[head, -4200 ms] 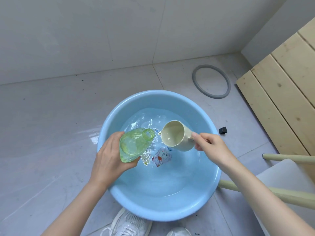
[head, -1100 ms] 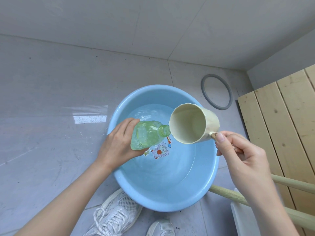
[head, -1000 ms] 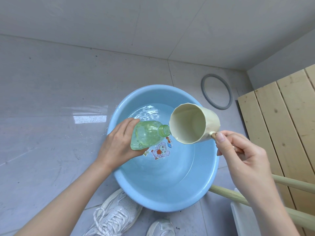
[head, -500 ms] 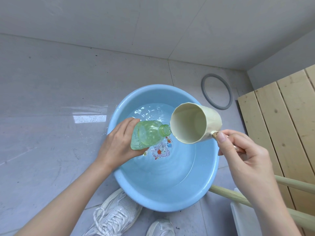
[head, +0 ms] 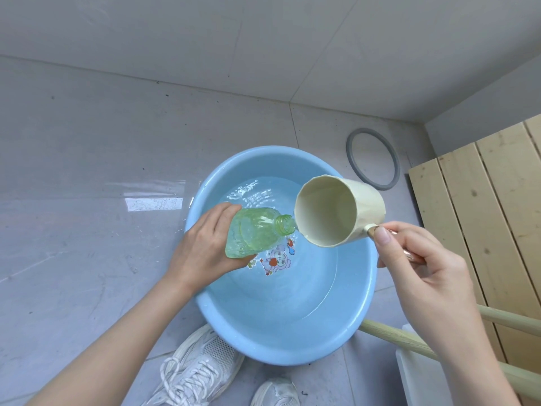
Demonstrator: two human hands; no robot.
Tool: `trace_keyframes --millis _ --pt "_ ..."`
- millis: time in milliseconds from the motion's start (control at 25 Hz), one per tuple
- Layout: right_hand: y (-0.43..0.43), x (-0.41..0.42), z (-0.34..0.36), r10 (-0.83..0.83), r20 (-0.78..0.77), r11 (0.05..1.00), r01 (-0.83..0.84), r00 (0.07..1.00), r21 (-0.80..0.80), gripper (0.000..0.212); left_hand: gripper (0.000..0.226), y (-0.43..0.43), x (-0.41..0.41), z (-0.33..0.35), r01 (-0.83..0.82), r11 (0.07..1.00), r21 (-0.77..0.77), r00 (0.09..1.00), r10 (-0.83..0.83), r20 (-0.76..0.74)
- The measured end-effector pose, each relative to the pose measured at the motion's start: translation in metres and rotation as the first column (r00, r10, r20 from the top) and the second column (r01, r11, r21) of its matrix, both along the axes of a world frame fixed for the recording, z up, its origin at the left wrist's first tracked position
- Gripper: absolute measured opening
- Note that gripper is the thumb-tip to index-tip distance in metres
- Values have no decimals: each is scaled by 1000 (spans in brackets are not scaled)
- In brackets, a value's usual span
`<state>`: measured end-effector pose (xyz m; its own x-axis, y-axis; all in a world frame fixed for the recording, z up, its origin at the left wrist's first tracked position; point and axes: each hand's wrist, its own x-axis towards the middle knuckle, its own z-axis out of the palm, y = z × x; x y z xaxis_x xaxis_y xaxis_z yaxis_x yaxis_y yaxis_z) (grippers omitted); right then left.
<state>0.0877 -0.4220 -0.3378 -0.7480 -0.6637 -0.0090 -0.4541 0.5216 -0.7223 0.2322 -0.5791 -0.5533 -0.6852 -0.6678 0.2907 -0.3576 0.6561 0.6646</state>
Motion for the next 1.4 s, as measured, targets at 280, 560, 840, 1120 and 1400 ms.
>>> trace_keyframes --millis 280,560,840,1120,1400 --pt "-1 1 1 3 -21 1000 -3 1000 -7 36 79 0 0 0 6 1000 4 1000 -6 -2" --pt "-1 2 1 16 -51 1000 -16 999 2 36 85 0 0 1 -4 1000 -6 1000 4 3" --pt "-2 2 2 36 -75 999 -37 996 -4 35 86 0 0 0 -1 1000 -3 1000 1 10" --pt "-3 3 4 43 -105 999 -43 994 1 36 84 0 0 0 4 1000 -2 1000 -4 6" --pt "-2 2 4 52 -136 999 -51 989 14 40 84 0 0 0 12 1000 -5 1000 -12 8"
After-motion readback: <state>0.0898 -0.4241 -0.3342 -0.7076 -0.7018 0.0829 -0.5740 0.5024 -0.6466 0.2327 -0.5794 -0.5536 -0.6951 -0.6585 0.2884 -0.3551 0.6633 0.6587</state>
